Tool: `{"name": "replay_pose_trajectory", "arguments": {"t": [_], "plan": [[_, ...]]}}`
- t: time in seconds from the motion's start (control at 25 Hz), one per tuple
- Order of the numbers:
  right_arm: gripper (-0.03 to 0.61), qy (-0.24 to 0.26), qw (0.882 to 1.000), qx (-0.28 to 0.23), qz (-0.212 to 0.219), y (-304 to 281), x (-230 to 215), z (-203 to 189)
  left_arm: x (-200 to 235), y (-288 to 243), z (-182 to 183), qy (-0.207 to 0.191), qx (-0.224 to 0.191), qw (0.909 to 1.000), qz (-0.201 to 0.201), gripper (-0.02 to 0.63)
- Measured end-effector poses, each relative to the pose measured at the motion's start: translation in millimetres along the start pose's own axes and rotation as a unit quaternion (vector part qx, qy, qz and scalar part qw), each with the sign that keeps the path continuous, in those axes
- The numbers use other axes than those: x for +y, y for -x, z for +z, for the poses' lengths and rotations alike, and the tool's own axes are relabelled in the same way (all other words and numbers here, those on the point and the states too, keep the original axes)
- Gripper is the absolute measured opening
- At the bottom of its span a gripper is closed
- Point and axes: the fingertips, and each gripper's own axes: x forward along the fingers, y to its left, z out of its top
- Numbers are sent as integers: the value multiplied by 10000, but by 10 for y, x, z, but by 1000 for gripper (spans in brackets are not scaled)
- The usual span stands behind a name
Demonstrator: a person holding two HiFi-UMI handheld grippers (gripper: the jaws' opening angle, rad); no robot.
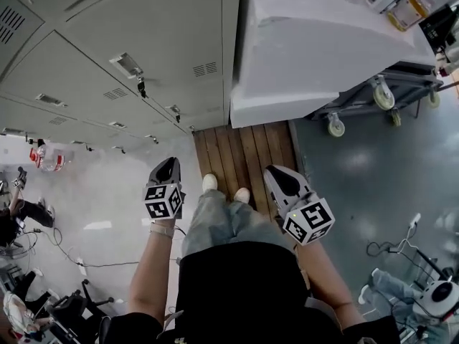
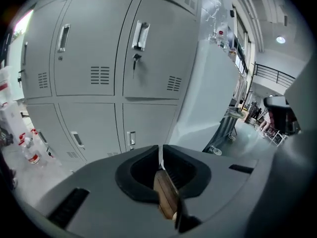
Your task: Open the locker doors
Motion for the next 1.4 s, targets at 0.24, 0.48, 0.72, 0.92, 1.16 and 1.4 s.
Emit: {"name": "replay_pose_trajectory", "arguments": {"t": [0.24, 0.48, 0.72, 0.92, 1.16, 1.4], "plan": [[44, -368, 9989, 235, -191, -265, -71, -224, 393, -700, -251, 880, 216, 9957, -166, 31], [44, -749, 9959, 487, -166, -669, -63, -489, 740, -1299, -370, 1724, 159, 9845, -275, 31], [43, -1067, 9920, 682, 11, -1085, -18, -701, 997, -1811, -469, 2477, -4, 9683, -335, 31], [44, -1266, 9883, 822, 215, -1443, 55, -833, 1222, -2182, -585, 3224, -217, 9457, -344, 31], [43, -1235, 9868, 997, 329, -1637, 67, -976, 1443, -2562, -762, 4227, -557, 9036, -404, 73], [43, -1244, 9835, 1290, 253, -1594, -42, -1178, 1592, -2865, -945, 5268, -1012, 8423, -520, 116]]}}
